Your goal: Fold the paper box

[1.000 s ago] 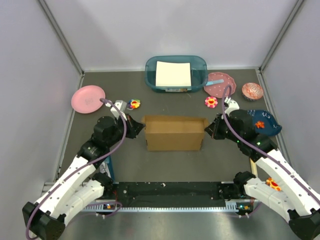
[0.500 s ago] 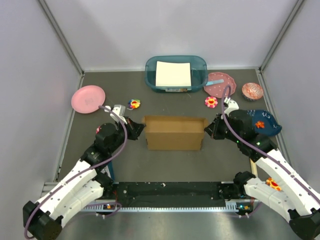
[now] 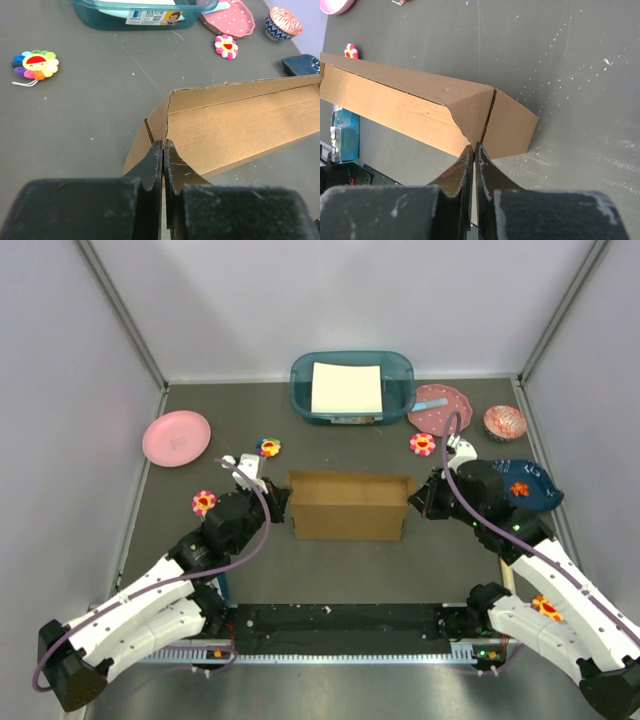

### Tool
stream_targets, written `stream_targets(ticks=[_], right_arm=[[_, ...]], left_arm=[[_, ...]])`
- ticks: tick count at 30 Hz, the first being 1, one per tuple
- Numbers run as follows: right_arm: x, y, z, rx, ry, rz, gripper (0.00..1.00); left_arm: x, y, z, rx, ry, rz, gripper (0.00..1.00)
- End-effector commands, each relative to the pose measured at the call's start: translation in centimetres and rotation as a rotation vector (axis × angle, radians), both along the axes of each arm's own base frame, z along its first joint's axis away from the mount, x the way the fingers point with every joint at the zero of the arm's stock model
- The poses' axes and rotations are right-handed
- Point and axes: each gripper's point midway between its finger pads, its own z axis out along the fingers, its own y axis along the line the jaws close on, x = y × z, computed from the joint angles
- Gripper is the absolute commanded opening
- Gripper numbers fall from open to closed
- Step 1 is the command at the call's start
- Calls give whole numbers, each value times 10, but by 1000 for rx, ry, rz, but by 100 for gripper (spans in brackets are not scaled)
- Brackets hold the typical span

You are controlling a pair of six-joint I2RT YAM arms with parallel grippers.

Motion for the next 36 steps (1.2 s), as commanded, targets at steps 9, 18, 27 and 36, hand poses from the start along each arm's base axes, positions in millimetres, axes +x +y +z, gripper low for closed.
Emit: stream_targets(ticks=[9, 18, 27, 36], right_arm=[[-10, -1, -20, -39, 57, 21, 0], [-10, 0, -21, -37, 61, 21, 0], [-11, 1, -26, -38, 71, 23, 0], [-11, 1, -23, -39, 57, 26, 0]], left_arm=[[7, 20, -3, 145, -24, 70, 0], [4, 2, -2, 57, 42, 55, 0], [-4, -15, -24, 156, 69, 72, 0], [-2, 9, -34, 242, 34, 166, 0]])
